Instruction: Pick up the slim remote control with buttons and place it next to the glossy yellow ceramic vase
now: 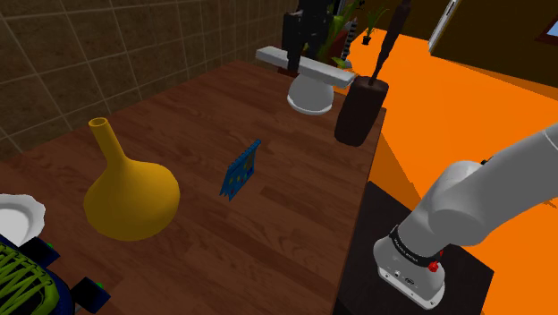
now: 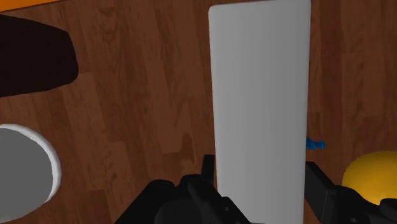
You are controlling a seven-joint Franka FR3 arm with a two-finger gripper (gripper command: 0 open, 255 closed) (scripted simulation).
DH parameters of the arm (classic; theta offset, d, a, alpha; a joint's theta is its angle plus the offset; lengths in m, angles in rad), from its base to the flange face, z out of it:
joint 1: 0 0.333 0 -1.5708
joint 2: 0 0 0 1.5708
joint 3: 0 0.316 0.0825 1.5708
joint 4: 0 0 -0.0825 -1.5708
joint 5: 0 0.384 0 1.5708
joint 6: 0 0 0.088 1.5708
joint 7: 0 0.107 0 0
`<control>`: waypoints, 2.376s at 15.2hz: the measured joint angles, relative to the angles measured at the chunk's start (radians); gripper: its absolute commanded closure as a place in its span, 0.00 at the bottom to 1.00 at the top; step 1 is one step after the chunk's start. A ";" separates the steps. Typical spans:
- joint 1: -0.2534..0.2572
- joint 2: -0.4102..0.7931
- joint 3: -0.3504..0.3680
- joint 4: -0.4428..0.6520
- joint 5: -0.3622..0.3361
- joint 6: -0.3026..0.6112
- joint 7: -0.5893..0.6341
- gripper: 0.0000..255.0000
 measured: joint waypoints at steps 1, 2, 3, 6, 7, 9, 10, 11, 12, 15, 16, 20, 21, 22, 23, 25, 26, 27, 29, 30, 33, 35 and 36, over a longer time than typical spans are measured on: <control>0.008 0.012 0.019 0.017 0.003 -0.003 0.029 1.00; 0.016 0.010 0.036 0.006 0.008 0.008 0.053 1.00; 0.023 0.017 0.051 0.014 0.010 0.008 0.075 1.00; 0.048 0.055 0.111 0.065 0.012 0.000 0.162 1.00; 0.057 0.075 0.133 0.084 0.009 0.003 0.193 1.00; 0.073 0.108 0.170 0.121 0.003 0.000 0.248 1.00; 0.081 0.121 0.187 0.136 0.000 -0.001 0.275 1.00; 0.092 0.141 0.210 0.151 -0.006 0.004 0.307 1.00; 0.103 0.161 0.231 0.169 -0.012 0.005 0.340 1.00; 0.138 0.234 0.292 0.242 -0.045 0.000 0.432 1.00; 0.152 0.269 0.312 0.279 -0.063 -0.006 0.465 1.00; 0.231 0.398 0.386 0.415 -0.141 -0.036 0.600 1.00; 0.271 0.456 0.408 0.484 -0.180 -0.058 0.645 1.00; 0.289 0.480 0.416 0.493 -0.197 -0.050 0.669 1.00; 0.293 0.485 0.418 0.484 -0.200 -0.037 0.677 1.00; 0.292 0.478 0.418 0.452 -0.195 -0.010 0.682 1.00; 0.288 0.470 0.417 0.432 -0.190 0.004 0.679 1.00; 0.283 0.463 0.416 0.412 -0.185 0.019 0.676 1.00; 0.275 0.448 0.414 0.365 -0.175 0.054 0.672 1.00; 0.271 0.439 0.412 0.339 -0.169 0.072 0.668 1.00; 0.261 0.418 0.409 0.277 -0.155 0.117 0.660 1.00; 0.256 0.407 0.407 0.238 -0.148 0.148 0.656 1.00; 0.253 0.400 0.406 0.216 -0.143 0.165 0.653 1.00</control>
